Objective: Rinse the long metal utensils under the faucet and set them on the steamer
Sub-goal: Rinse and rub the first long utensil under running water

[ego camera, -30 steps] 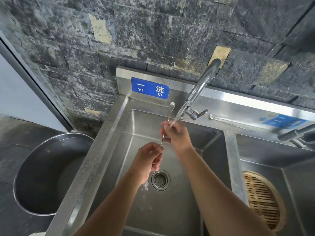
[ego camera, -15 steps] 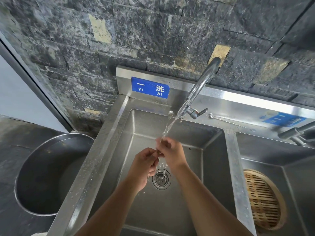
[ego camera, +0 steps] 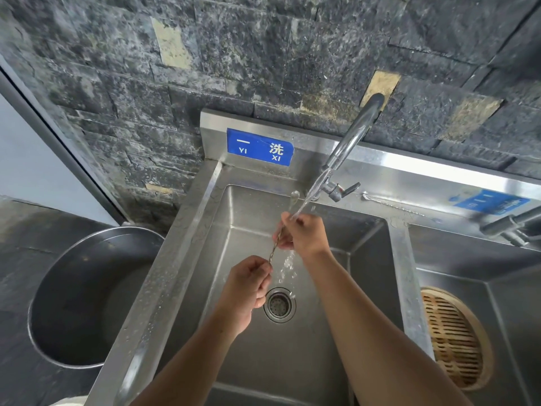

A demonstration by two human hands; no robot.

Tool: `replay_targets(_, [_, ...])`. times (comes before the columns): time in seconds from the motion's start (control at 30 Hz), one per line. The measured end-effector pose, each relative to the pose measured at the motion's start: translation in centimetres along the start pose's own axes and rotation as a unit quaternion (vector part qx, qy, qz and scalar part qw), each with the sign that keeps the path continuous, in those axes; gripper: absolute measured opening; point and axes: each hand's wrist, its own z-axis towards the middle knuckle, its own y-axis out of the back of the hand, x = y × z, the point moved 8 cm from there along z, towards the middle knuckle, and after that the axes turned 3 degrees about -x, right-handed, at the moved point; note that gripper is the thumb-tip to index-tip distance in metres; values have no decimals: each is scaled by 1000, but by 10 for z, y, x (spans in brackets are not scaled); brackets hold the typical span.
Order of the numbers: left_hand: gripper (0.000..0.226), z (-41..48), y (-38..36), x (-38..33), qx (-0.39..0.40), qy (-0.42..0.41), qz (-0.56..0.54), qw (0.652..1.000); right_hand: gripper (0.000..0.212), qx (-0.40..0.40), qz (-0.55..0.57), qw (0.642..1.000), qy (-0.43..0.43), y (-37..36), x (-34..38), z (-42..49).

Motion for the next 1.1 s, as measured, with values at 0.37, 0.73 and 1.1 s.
replay_targets(0.37, [14,-2,-45,36,25,16,44,999,19,-41,34,998,-16,60,-20,-9])
replay_targets(0.73, [8,7,-194,78,77,44,151,985,16,-132,44,989,-44,229,-71,34])
replay_targets(1.1, [13,62,-316,124,13,-47,377,925,23,-99,-52,993,-33,349,-117,129])
